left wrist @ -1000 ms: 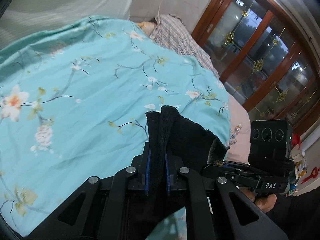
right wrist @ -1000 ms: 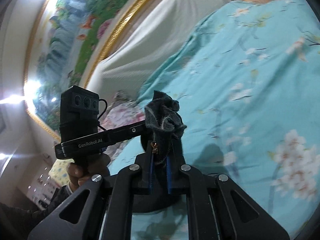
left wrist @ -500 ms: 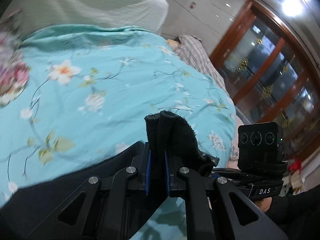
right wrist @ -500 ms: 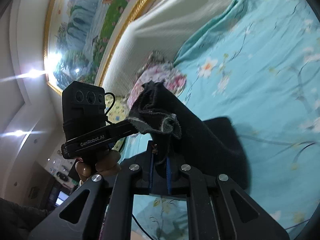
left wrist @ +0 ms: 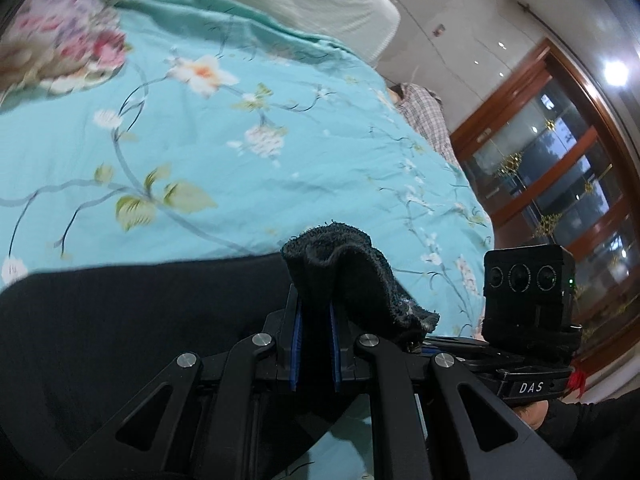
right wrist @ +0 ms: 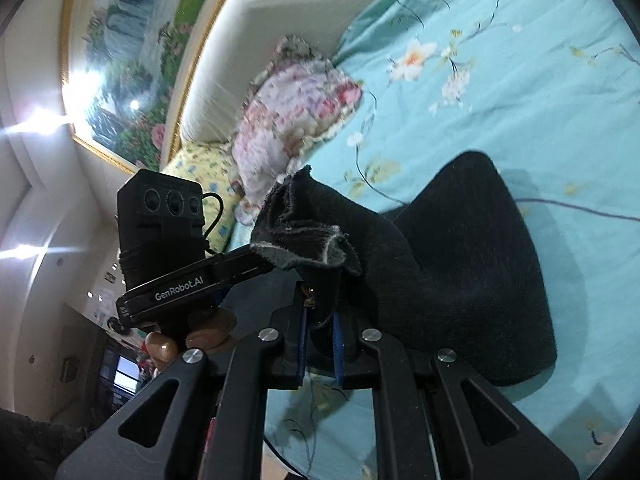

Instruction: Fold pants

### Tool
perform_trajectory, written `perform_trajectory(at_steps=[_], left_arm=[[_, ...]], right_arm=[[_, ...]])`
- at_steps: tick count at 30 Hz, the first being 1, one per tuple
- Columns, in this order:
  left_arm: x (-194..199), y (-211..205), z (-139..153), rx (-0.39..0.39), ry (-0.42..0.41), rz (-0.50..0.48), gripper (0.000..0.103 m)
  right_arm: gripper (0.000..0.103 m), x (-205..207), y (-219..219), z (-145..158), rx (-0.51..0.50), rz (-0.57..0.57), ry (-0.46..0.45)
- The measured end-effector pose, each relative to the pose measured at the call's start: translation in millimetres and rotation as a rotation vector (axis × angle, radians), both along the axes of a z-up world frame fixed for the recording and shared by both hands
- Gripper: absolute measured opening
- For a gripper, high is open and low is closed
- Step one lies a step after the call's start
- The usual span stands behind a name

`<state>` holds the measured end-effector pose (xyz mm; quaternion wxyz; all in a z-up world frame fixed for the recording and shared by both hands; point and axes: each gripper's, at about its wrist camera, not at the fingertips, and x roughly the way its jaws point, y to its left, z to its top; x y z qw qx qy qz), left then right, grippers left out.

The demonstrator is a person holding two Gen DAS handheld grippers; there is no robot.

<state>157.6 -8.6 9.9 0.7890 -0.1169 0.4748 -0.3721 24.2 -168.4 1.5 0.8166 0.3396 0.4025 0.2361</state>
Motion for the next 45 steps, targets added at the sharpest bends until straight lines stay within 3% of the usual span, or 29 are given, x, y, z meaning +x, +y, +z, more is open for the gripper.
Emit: perform_trajectory(at_steps=[6, 13, 15, 19, 26, 42, 45], left_arm=[[-5.4, 18.3, -14.8, 0.008, 0.026, 0.062, 0.007], [-17.3, 51.7, -20.5, 0.037, 0.048, 0.196, 0.008], [-25.4, 64.3, -17.2, 0.03, 0.041, 0.24, 0.017], [-40.9, 85.1, -12.0, 0.036, 0.027, 0.311, 0.02], [-67.5, 126.7, -10.0, -0.042, 0.048, 0.48, 0.022], [-140.4, 218.5, -13.4, -0.121, 0.07, 0.783, 0.022], [-154.4, 243.5, -17.6, -0.128, 0.083, 0.852, 0.022]], right_arm=[[0.014, 6.4, 14.8, -10.0, -0.059, 0.027, 0.04], [0.032, 11.2, 31.9, -19.6, -0.115, 0.055, 0.076], [0.037, 11.0, 36.7, -18.4, -0.124, 0.066, 0.072], [0.044, 10.9, 44.4, -14.5, -0.14, 0.086, 0.065], [0.044, 11.9, 61.2, -3.8, -0.145, 0.137, 0.036], [0.044, 32.7, 116.1, 13.5, -0.167, 0.28, -0.003], [0.048, 37.3, 128.4, 13.4, -0.177, 0.309, -0.003]])
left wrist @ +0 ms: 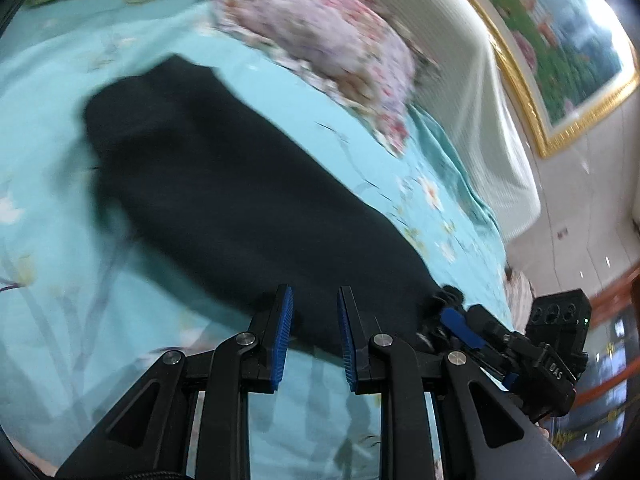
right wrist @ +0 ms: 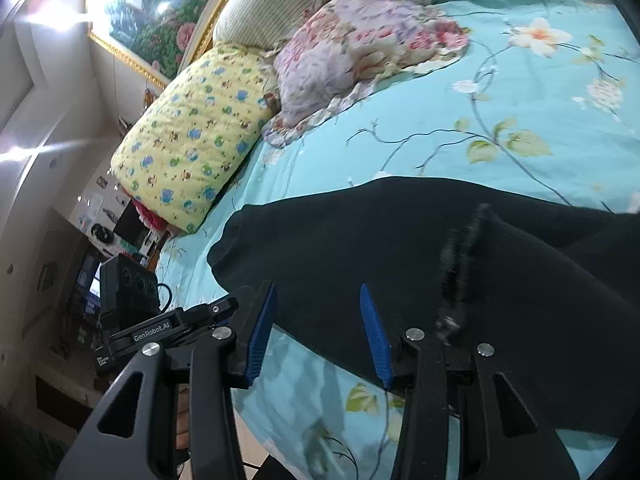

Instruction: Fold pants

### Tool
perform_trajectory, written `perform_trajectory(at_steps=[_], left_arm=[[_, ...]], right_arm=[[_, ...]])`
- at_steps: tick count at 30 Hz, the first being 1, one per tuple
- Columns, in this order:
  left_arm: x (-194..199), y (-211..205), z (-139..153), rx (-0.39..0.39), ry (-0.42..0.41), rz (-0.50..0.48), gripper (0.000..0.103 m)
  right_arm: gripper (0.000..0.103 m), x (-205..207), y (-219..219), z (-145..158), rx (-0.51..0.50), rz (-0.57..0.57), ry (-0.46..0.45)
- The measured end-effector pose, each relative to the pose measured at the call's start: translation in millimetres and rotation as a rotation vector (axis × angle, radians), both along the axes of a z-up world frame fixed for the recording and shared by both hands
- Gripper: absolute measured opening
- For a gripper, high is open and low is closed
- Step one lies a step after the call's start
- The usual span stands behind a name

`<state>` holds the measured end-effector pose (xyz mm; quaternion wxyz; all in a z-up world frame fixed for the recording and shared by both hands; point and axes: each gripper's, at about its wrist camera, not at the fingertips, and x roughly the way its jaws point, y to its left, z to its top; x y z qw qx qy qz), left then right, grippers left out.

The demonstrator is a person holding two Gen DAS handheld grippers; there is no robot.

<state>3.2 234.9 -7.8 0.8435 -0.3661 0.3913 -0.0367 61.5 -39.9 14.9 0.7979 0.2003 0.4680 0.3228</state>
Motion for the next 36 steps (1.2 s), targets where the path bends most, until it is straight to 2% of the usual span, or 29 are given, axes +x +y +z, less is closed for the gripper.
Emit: perform_trajectory(at_steps=[6, 10, 13, 24, 30, 36], left_arm=[[-19.3, 47.2, -11.8, -0.051, 0.025, 0.15, 0.022], [-23.2, 68.0, -22.3, -0.098, 0.032, 0.19, 0.022], [-23.0, 77.0, -25.8, -0.122, 0.029, 0.203, 0.023], [-6.4, 98.0, -30.9, -0.15, 0.046, 0.255, 0.04], [2.6, 104.0, -38.1, -0.167, 0.057, 0.272, 0.041], [6.2, 108.8, -42.3, -0.184, 0.052, 0.275, 0.041]], right_arm=[[0.051, 12.9, 25.4, -0.4, -0.018, 0.054, 0.002], [0.051, 21.9, 45.4, 2.1, -0.025, 0.09, -0.005], [0.052, 27.9, 61.8, 4.5, -0.032, 0.123, -0.014], [0.054, 69.7, 119.1, 3.1, -0.124, 0.263, -0.045], [0.054, 100.3, 149.9, -2.4, -0.175, 0.333, -0.051], [0.054, 125.9, 199.8, -10.9, -0.273, 0.488, -0.089]])
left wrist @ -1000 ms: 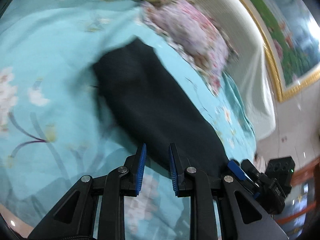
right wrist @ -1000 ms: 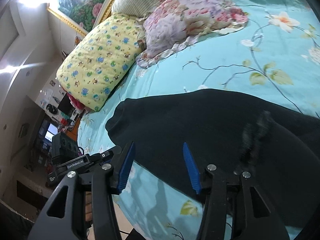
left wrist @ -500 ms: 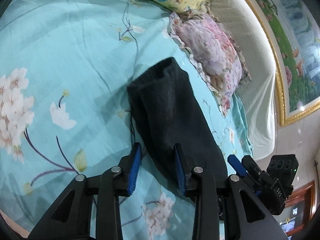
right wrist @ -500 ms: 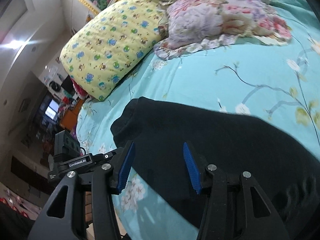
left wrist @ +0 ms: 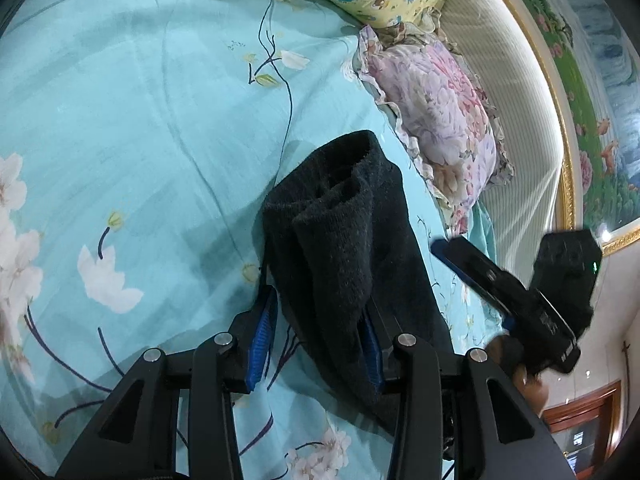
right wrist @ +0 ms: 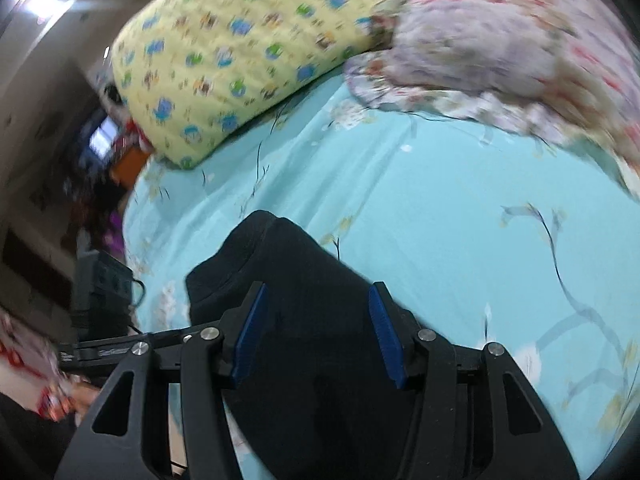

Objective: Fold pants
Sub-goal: 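Lift the folded end with both grippers and fold it over the pants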

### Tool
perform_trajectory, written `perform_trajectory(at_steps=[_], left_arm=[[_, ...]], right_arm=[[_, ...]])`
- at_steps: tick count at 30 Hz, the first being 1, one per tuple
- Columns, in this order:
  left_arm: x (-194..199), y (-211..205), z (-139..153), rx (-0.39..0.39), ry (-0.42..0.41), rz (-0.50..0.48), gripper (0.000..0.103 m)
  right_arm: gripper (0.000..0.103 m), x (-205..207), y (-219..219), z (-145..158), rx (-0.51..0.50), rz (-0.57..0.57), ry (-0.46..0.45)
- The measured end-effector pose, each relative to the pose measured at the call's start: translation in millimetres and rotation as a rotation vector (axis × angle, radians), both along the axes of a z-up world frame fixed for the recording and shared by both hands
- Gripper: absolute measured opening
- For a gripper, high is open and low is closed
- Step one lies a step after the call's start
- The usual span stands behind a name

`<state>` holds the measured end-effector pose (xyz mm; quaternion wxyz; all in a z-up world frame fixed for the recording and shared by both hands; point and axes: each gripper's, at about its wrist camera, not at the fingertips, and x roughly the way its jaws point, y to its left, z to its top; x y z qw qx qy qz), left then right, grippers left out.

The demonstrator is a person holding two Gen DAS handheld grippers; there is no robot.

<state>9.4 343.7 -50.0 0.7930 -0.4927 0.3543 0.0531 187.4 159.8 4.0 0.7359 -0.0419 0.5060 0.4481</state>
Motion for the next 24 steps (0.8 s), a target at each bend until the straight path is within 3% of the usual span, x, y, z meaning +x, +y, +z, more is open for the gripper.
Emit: perform_trajectory(at_steps=[5, 9, 13, 16, 20, 24], left_arm=[[0.7, 1.1, -2.1, -0.01, -0.003, 0.008, 0.04], [6.0, 0.3, -1.8, 0.011, -0.001, 0.009, 0.039], [10.7, 0.4, -1.7, 0.032, 0.005, 0.009, 0.032], [13.2, -0.5, -0.8, 0.049, 0.007, 0.002, 0.027], [13.8, -6.0, 8.6, 0.069, -0.018, -0.013, 0.017], [12.6, -16.5, 31.6, 0.107, -0.066, -0.033, 0.014]], right_arm=[[0.054, 14.5, 46.1, -16.6, -0.086, 0.156, -0.02], [0.054, 23.7, 66.9, -38.2, -0.125, 0.221, 0.023], [0.031, 30.5, 72.9, -48.1, -0.106, 0.242, 0.079], [0.023, 27.1, 69.0, -42.9, -0.091, 0.245, 0.069], [0.021, 23.1, 59.5, -28.7, -0.06, 0.222, 0.054], [0.02, 18.3, 45.9, -8.3, -0.01, 0.191, 0.043]])
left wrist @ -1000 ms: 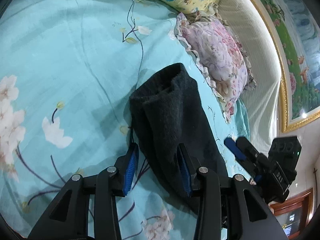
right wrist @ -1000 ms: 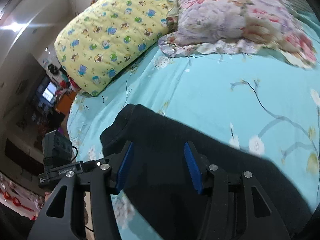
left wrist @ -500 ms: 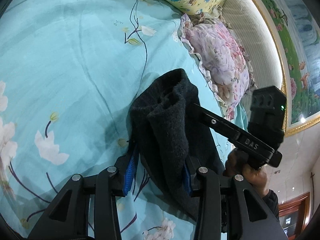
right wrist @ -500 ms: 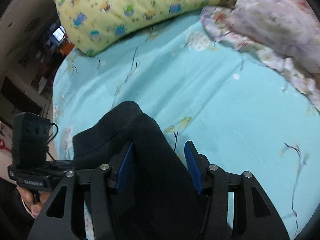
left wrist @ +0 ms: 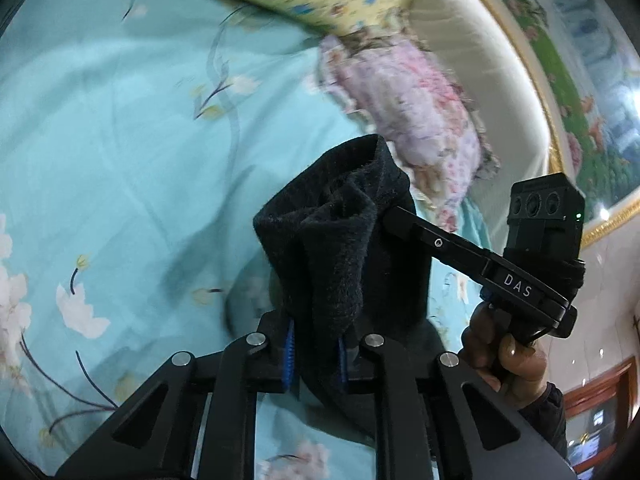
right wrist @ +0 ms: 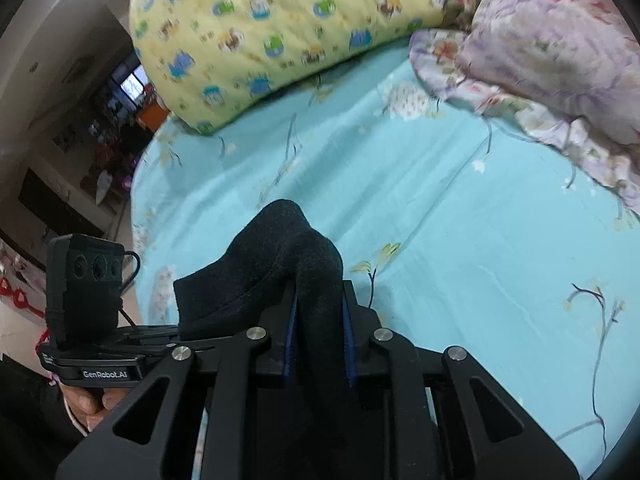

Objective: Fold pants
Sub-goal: 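Lift the folded end with both grippers and fold it over the pants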

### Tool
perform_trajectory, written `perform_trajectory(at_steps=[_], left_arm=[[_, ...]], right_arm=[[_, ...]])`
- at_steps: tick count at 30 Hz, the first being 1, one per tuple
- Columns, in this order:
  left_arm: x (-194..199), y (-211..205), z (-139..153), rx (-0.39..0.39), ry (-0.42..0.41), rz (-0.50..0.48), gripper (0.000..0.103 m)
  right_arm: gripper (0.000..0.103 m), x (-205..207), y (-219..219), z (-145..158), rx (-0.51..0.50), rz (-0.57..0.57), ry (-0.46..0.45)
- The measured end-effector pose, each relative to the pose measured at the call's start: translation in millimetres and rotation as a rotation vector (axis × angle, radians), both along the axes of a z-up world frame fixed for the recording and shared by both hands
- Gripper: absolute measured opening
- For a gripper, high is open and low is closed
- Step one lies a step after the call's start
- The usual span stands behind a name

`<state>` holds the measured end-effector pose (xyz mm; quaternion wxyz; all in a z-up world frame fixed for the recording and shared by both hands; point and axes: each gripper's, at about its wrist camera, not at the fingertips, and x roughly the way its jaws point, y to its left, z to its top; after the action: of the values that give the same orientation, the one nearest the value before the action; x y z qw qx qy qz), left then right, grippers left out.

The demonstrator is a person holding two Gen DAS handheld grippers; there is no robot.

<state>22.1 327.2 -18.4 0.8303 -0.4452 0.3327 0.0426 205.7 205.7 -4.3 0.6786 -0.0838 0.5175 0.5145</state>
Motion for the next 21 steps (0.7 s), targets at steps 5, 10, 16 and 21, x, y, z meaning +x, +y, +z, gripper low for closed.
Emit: perform_trajectory(at_steps=[5, 10, 16, 21], left_arm=[[0.1, -19.3, 36.6, 0.039, -0.078, -0.042, 0.014], [1.2, -46.1, 67.1, 0.061, -0.143, -0.101, 0.014], [2.3, -89.5, 93.5, 0.092, -0.2, -0.194, 0.014], [6.6, -133.5, 107.5, 0.126, -0.224, -0.277, 0.014]], right_arm=[[0.02, -1.9, -28.1, 31.4, 0.079, -0.051, -0.001], [0.02, -11.6, -60.6, 64.6, 0.153, -0.099, -0.022], [0.02, -25.6, -116.6, 91.8, 0.231, -0.167, -0.06], [0.02, -37.4, -170.2, 102.3, 0.297, -0.248, -0.082]])
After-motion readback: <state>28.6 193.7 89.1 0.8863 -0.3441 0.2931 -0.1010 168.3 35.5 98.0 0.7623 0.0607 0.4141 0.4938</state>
